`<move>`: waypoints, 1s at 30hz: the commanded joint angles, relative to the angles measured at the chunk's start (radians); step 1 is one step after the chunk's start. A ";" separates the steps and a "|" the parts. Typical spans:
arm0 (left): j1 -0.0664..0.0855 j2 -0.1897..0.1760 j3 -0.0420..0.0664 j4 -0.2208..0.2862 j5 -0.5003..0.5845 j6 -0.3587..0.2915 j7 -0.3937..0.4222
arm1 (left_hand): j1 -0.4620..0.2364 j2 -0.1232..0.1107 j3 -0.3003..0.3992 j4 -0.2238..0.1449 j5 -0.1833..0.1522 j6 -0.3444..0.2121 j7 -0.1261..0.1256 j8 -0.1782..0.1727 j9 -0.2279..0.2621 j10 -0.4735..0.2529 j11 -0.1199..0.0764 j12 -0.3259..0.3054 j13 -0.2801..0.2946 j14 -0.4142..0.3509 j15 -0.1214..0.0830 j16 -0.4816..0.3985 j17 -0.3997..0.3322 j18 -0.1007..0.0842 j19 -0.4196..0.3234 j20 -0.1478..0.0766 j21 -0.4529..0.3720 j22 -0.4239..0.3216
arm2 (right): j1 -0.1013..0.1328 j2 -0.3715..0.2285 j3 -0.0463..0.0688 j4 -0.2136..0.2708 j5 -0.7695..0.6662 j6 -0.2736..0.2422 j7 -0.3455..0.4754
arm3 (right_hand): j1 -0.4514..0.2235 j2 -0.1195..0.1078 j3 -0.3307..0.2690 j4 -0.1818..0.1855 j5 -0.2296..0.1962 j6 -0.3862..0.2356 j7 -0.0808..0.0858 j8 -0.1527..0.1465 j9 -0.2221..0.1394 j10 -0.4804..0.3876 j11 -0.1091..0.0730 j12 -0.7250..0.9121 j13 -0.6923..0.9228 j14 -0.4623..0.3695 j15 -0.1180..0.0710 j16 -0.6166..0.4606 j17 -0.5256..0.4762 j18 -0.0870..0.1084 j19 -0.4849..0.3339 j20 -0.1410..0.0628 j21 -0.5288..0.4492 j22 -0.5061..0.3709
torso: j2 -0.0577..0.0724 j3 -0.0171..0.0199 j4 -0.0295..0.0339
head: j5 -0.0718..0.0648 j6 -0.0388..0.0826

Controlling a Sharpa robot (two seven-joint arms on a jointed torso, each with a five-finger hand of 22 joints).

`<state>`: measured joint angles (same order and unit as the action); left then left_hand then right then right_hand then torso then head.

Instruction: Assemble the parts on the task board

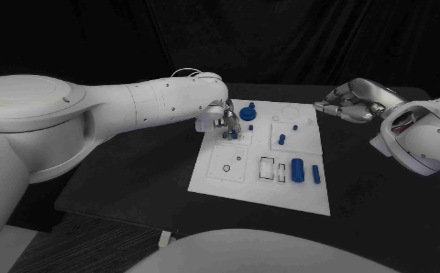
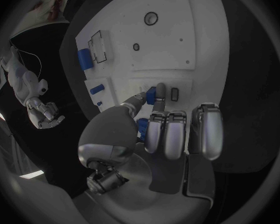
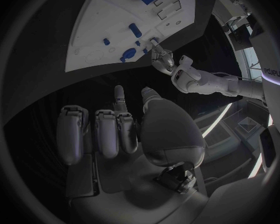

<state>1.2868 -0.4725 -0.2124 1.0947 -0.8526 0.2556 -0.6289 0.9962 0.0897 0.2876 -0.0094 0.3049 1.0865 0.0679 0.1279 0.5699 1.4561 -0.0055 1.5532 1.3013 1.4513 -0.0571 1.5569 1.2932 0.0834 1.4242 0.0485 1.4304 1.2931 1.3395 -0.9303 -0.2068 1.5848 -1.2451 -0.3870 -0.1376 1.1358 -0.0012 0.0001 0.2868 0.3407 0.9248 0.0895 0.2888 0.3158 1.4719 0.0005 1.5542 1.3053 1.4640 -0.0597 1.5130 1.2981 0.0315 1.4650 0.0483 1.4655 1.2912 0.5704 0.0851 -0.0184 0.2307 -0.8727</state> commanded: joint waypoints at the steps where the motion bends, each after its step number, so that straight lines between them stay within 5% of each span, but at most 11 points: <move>1: -0.004 0.003 0.000 -0.001 0.000 -0.001 0.016 | -0.018 -0.001 0.051 0.014 -0.014 0.013 -0.011 0.010 0.007 0.115 -0.009 0.018 0.270 0.120 -0.007 0.014 0.278 -0.028 -0.005 0.000 -0.012 0.099 | -0.003 -0.002 0.001 -0.001 -0.001 0.008 -0.019 | 0.012 0.006 0.019 -0.001 0.015 -0.010 -0.002 0.014 0.014 0.099 0.009 0.017 0.265 0.081 0.002 -0.014 0.144 0.003 0.045 0.004 -0.016 0.234 | 0.000 -0.0004 -0.0003 | 0.001 0.000; 30: -0.005 0.014 0.000 -0.013 0.000 0.011 0.041 | 0.004 -0.012 0.069 -0.002 -0.027 0.004 -0.010 0.002 0.009 0.115 -0.008 0.018 0.270 0.120 -0.006 0.014 0.278 -0.025 -0.014 0.001 -0.025 0.089 | -0.007 -0.002 0.001 -0.004 -0.001 0.018 -0.029 | 0.014 0.006 0.018 0.000 0.016 -0.013 -0.001 0.013 0.014 0.099 0.010 0.017 0.265 0.080 0.002 -0.015 0.141 0.004 0.043 0.004 -0.020 0.232 | 0.000 -0.0001 -0.0003 | 0.001 0.000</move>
<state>1.2842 -0.4629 -0.2129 1.0815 -0.8530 0.2577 -0.6117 0.9969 0.0891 0.2944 -0.0029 0.2933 1.0862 0.0680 0.1278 0.5742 1.4561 -0.0054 1.5531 1.3013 1.4513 -0.0570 1.5569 1.2932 0.0835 1.4188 0.0536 1.4187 1.2931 1.3354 -0.9309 -0.2069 1.5811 -1.2449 -0.3753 -0.1456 1.1358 -0.0011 0.0001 0.2868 0.3407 0.9197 0.0913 0.2888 0.3158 1.4719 0.0005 1.5542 1.3053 1.4640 -0.0596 1.5130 1.2981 0.0315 1.4650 0.0483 1.4654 1.2912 0.5700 0.0849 -0.0182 0.2310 -0.8727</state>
